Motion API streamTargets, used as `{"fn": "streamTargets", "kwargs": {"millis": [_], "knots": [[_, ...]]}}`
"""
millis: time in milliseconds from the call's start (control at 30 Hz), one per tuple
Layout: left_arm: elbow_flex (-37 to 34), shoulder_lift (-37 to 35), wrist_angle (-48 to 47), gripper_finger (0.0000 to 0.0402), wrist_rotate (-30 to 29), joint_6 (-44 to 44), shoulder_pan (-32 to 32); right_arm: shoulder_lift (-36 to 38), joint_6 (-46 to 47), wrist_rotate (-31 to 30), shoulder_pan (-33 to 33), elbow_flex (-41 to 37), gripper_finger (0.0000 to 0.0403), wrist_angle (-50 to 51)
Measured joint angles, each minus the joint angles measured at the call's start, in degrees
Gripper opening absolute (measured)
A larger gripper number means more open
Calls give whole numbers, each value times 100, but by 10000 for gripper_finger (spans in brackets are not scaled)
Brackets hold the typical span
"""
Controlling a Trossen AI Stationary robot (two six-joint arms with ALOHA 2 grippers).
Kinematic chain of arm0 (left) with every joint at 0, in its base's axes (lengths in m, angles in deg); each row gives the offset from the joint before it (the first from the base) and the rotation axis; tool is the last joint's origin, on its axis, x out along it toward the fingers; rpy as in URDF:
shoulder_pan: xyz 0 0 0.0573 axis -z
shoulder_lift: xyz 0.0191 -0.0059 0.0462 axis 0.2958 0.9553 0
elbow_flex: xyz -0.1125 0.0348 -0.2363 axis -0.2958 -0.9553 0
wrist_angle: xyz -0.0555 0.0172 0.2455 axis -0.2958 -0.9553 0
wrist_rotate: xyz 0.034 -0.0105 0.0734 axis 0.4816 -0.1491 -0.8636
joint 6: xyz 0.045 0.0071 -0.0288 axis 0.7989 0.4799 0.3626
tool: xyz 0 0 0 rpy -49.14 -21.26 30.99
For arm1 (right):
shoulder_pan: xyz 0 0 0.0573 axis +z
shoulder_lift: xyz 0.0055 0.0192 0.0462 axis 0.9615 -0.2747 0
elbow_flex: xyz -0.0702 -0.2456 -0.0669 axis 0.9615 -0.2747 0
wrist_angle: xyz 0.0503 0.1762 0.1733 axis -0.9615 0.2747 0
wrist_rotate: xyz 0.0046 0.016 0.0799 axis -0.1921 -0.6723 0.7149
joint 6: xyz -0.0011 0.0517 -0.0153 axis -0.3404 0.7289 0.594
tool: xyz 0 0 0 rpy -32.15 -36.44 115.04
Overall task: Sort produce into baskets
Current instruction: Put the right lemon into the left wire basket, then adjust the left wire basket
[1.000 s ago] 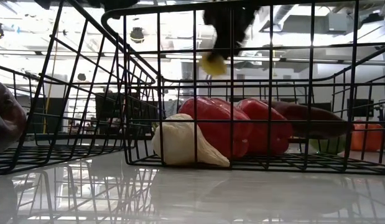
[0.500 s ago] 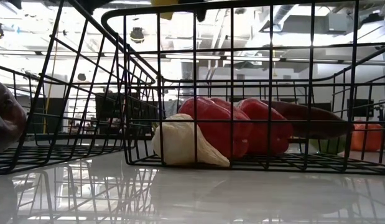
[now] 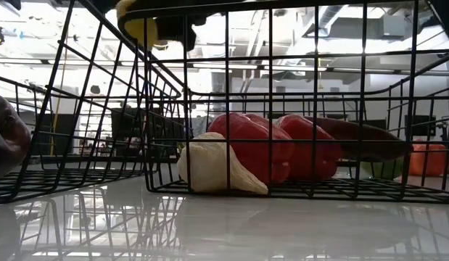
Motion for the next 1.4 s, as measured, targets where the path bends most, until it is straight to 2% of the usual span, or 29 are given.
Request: {"fn": "streamTargets", "kwargs": {"millis": [167, 300, 400, 533, 800, 1067, 1167, 1333, 1400], "knots": [[2, 32, 8, 261, -27, 19, 0, -260, -60, -11, -13, 343, 277, 522], [2, 39, 3, 261, -33, 14, 0, -287, -52, -44, -11, 373, 316, 781], [2, 39, 5, 261, -35, 7, 0, -291, -54, -44, -8, 371, 330, 1075], [2, 39, 10, 261, -35, -26, 0, -291, -73, -123, -21, 371, 330, 1797], [2, 59, 12, 261, -200, -28, 2, -149, 37, -312, -520, 751, 312, 4034], [9, 229, 19, 261, -320, -23, 0, 333, 115, 141, -732, 816, 310, 3440], [9, 254, 20, 261, -335, 16, 2, 468, 99, -430, -770, 804, 310, 3611], [9, 264, 29, 261, -386, -17, 2, 712, 222, -2343, -1137, 814, 310, 4109], [9, 264, 57, 261, -387, -45, 2, 648, 347, -2555, -1380, 810, 310, 4240]]}}
